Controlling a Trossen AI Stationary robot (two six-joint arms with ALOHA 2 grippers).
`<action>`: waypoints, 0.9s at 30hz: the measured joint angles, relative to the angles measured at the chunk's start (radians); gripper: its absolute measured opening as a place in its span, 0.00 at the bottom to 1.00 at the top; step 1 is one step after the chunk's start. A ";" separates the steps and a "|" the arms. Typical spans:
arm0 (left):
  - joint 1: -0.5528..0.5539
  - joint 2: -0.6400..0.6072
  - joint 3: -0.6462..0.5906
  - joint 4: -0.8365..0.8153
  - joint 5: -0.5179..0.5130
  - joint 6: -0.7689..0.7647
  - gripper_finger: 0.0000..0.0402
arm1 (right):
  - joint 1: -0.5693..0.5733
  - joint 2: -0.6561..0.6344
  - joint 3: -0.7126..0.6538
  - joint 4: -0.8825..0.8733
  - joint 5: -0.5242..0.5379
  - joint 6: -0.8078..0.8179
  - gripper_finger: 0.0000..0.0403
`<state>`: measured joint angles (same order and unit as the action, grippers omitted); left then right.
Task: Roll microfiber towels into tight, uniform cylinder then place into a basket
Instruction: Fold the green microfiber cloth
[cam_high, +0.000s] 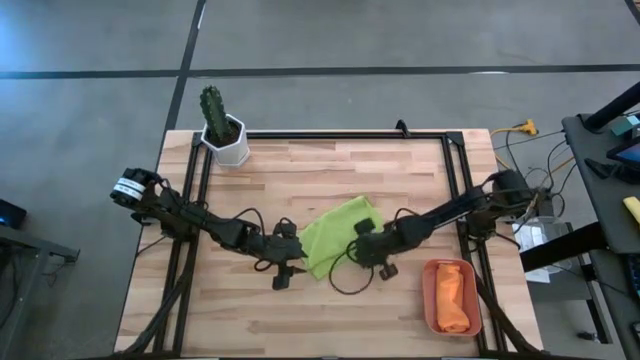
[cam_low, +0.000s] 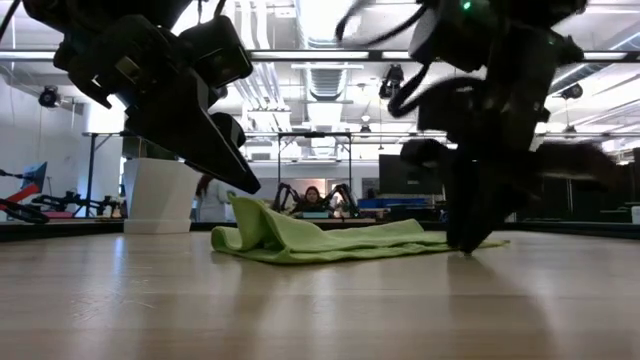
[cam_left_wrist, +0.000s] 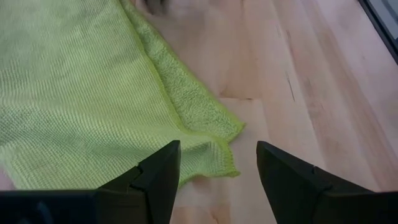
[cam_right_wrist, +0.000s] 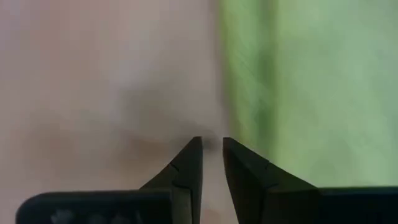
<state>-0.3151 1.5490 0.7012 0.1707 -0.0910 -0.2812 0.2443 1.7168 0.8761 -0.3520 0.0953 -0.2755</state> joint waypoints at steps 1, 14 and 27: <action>-0.002 0.000 -0.001 0.002 0.000 0.000 0.49 | -0.006 -0.013 0.010 -0.057 0.053 -0.007 0.15; -0.009 0.000 -0.009 0.004 -0.037 0.007 0.49 | -0.282 -0.291 -0.207 -0.041 -0.040 0.015 0.14; -0.008 0.000 -0.012 0.005 -0.039 0.003 0.49 | -0.226 -0.266 -0.308 0.137 -0.121 0.170 0.14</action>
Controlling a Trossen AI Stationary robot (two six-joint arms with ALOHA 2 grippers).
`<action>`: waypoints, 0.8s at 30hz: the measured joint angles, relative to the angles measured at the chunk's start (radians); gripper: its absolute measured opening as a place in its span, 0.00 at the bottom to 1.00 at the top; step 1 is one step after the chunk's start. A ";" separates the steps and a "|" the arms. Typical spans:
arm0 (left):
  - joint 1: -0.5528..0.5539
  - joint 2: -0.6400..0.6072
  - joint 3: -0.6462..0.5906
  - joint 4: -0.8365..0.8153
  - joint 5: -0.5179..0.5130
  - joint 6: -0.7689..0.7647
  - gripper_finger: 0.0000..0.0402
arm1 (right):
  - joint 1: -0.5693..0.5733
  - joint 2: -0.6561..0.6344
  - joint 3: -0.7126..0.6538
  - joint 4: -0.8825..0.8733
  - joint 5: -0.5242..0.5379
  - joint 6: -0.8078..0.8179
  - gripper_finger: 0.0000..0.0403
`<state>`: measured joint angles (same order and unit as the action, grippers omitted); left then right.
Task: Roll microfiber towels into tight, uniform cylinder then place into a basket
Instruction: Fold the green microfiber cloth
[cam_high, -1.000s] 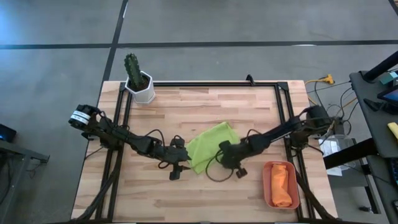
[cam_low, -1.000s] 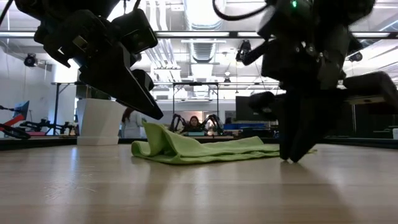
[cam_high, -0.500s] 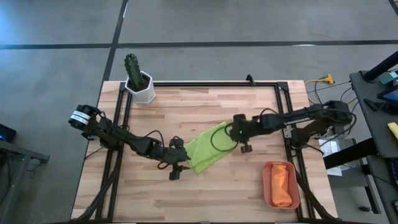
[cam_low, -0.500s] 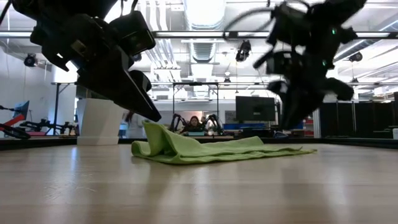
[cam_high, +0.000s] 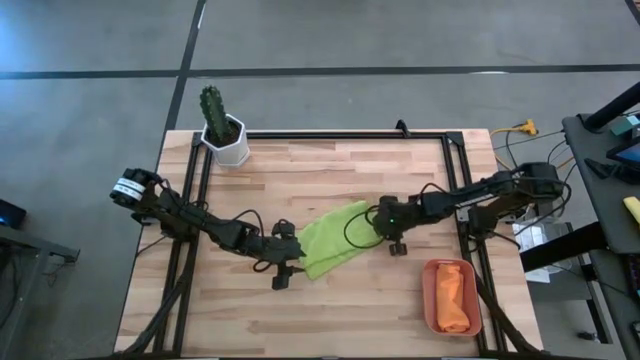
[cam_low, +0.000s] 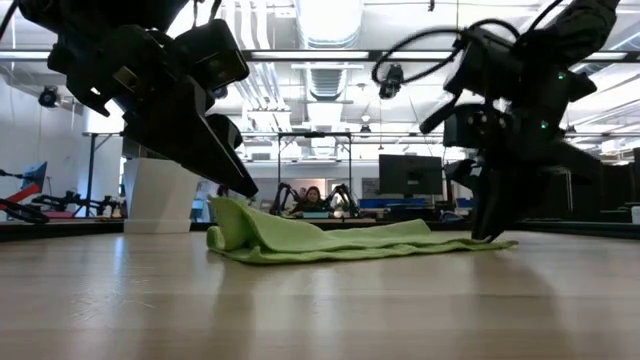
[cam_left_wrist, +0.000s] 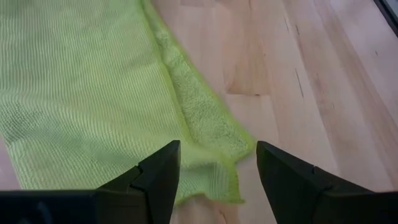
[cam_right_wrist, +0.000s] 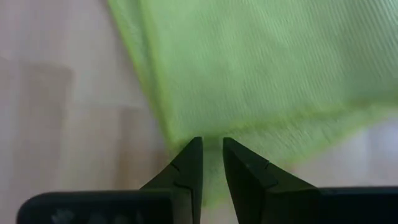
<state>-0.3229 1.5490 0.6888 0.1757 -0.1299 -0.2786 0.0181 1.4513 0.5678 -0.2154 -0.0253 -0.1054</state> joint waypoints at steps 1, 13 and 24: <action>0.000 0.000 0.000 0.000 0.000 -0.002 0.49 | 0.017 0.008 0.000 0.025 -0.003 0.021 0.14; -0.004 0.000 -0.008 -0.002 0.020 -0.004 0.49 | 0.257 0.283 0.194 0.157 0.082 0.110 0.14; -0.021 -0.001 -0.010 -0.006 0.025 -0.003 0.49 | 0.261 0.139 0.253 0.038 0.076 0.017 0.17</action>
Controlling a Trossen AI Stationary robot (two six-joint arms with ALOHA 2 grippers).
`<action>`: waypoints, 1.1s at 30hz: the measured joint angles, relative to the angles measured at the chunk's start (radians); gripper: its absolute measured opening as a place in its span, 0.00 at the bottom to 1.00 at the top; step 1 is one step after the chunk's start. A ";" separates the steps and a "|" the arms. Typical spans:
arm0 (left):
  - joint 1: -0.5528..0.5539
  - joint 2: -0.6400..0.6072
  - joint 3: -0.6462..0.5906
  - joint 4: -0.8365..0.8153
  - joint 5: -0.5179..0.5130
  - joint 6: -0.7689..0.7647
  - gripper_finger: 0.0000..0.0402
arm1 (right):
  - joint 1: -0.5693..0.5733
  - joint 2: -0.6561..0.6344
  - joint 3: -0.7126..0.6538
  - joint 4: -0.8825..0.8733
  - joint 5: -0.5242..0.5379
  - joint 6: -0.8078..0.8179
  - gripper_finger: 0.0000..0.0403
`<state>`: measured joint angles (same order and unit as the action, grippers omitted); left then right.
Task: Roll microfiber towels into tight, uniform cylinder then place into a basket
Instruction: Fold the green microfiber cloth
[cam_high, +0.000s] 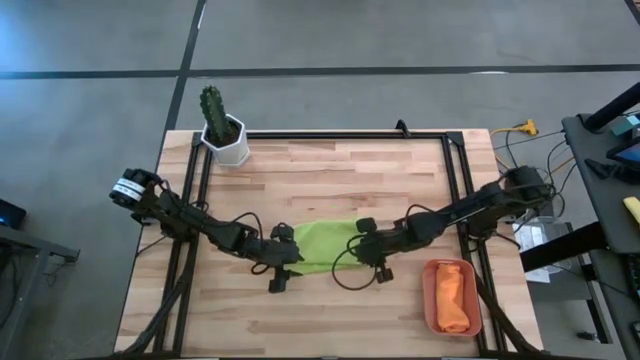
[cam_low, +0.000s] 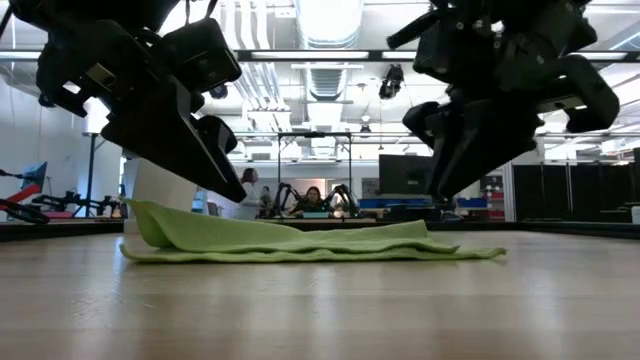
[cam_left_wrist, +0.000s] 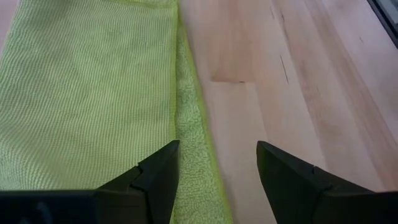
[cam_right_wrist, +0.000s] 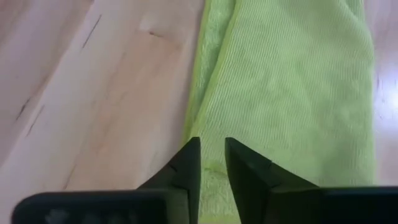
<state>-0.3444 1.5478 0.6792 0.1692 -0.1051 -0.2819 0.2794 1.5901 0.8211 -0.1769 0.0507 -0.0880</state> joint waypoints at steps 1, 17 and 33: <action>-0.001 0.000 0.000 0.000 0.000 0.000 0.49 | 0.000 -0.010 -0.004 -0.005 0.001 -0.007 0.19; -0.006 0.000 -0.002 0.007 0.000 0.000 0.49 | 0.048 0.139 -0.005 0.049 0.056 -0.088 0.40; -0.004 0.000 -0.005 0.008 0.000 0.000 0.49 | 0.048 0.120 -0.005 0.049 0.054 -0.107 0.17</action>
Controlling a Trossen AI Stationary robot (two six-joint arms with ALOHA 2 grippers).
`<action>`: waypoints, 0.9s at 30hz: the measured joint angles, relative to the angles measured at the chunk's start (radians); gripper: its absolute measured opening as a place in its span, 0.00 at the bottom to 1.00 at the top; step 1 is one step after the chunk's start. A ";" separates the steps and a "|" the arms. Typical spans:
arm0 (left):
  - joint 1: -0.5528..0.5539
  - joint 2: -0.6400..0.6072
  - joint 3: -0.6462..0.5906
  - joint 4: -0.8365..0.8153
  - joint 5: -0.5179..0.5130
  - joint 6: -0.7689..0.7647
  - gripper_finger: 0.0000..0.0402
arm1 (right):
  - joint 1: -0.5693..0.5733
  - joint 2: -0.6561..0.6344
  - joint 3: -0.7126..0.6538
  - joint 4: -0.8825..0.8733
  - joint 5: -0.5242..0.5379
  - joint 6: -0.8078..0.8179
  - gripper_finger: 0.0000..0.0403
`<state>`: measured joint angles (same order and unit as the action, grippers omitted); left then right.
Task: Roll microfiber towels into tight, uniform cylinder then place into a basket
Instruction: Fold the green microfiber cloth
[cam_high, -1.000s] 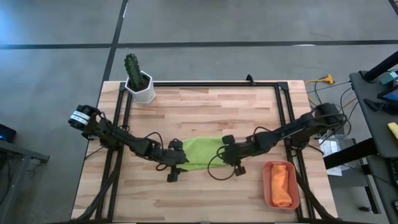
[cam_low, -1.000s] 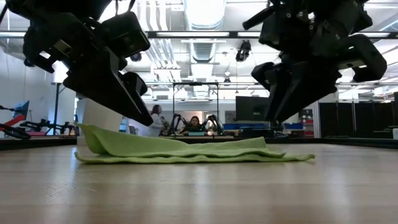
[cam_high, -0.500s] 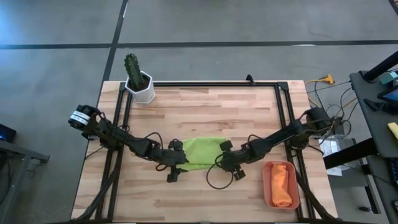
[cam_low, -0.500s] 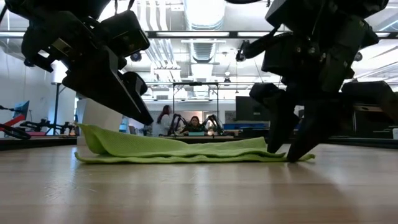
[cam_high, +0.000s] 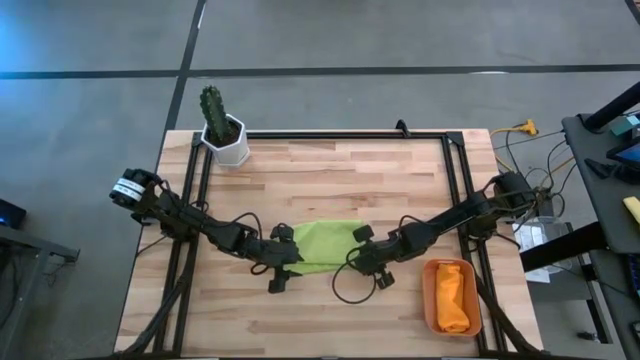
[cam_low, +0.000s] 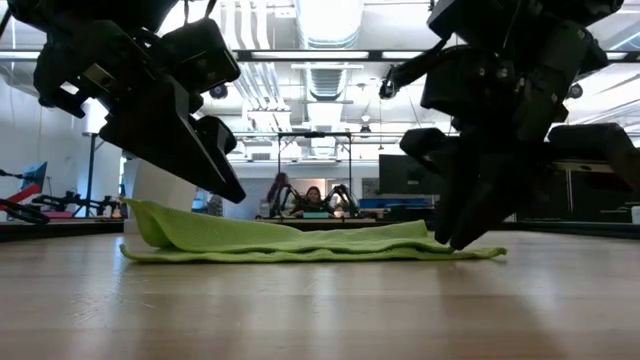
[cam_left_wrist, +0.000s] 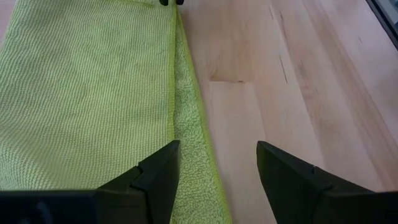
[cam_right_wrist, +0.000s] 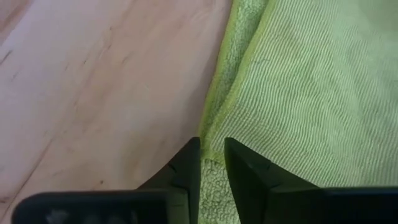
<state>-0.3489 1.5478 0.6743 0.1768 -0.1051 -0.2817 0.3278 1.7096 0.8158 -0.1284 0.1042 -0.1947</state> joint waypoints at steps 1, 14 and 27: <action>0.000 0.000 0.000 0.000 0.000 0.000 0.49 | 0.001 0.000 0.000 -0.001 -0.006 0.000 0.16; 0.000 0.000 -0.001 0.003 0.000 -0.001 0.49 | 0.002 0.005 -0.011 0.038 -0.008 0.005 0.28; 0.000 0.000 -0.001 0.004 0.000 -0.001 0.49 | 0.001 0.020 -0.011 0.034 0.035 -0.017 0.24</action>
<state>-0.3492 1.5478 0.6735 0.1806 -0.1055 -0.2825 0.3290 1.7294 0.8051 -0.0949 0.1397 -0.2120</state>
